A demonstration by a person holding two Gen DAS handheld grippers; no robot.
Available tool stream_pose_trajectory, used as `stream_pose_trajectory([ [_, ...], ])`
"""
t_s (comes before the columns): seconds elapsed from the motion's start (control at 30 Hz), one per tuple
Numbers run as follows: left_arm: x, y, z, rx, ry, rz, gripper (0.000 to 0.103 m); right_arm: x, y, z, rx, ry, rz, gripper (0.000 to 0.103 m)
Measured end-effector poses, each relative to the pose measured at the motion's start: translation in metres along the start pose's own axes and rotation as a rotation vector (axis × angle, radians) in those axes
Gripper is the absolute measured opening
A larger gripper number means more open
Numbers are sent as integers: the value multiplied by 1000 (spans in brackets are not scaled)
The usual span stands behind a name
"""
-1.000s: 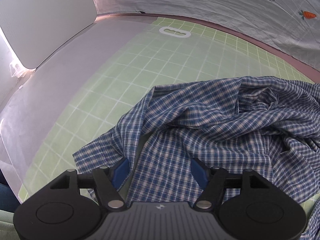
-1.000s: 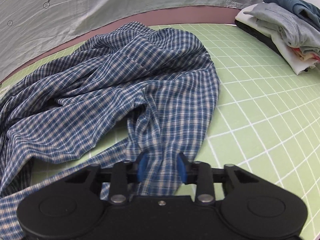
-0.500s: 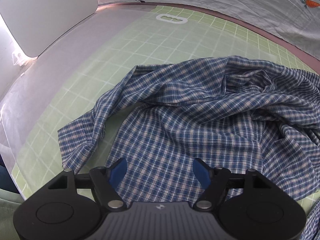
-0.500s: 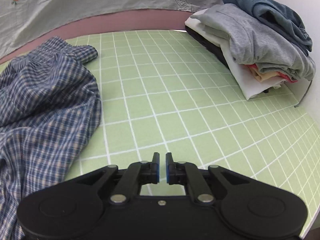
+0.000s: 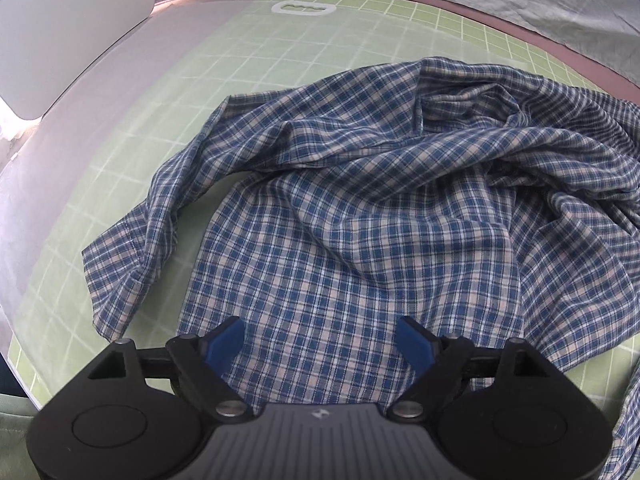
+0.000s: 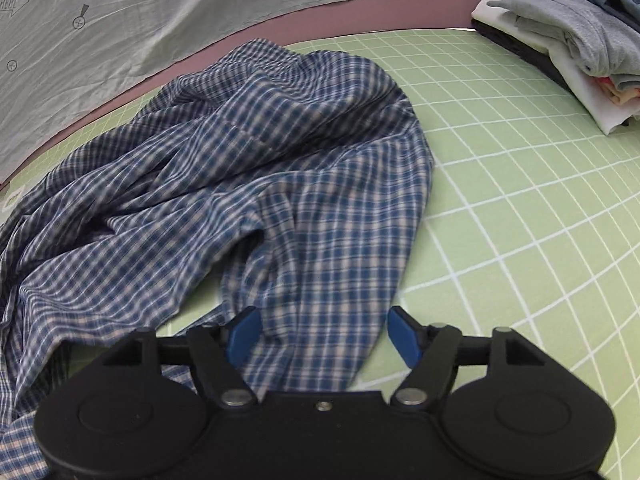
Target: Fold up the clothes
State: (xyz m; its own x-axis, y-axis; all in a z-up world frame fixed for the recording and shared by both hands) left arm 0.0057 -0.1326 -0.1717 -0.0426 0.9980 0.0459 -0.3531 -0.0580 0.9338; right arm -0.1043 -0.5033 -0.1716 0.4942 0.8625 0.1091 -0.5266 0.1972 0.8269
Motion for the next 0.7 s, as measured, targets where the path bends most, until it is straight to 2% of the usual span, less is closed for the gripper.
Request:
stream_pose_trajectory([
  [0.07,4,-3,-2,13,9,0,84,8,2,-6,7,1,4,78],
  [0.13,5,-4,-2,15,9,-7,85,15,2,-12,18,4,13,86],
  [0.3,6,-6,-4,14,-6,-13,87,30,-1,-23,34,67,-12,87],
  [0.37,7,-7,-4,19,2,-14,88,34,-1,-26,34,102,-34,85],
  [0.43,7,-9,-5,23,12,-14,89,36,2,-26,17,147,-43,60],
  [0.47,6,-9,-5,26,17,-11,89,35,4,-25,14,168,-34,53],
  [0.53,6,-10,-5,29,26,-7,91,34,7,-23,10,210,-19,22],
  [0.6,7,-12,-5,33,36,-4,94,27,6,-20,9,242,-24,13],
  [0.7,12,-15,-6,48,72,-11,97,9,1,-11,-5,273,-57,11],
])
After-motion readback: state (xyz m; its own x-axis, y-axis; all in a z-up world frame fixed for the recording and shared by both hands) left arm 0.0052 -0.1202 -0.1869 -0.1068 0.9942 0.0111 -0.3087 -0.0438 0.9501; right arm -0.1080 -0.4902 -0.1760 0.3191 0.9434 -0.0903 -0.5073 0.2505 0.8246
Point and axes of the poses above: each gripper's, at about its wrist camera, not at the fingertips, and y roughly against the way its jaws point, x to its left, z to its top, the point moved 5 cm from there along -y, roughly the way its jaws point, and after that the axes turned 1 degree about y, right-handed, at the moved point
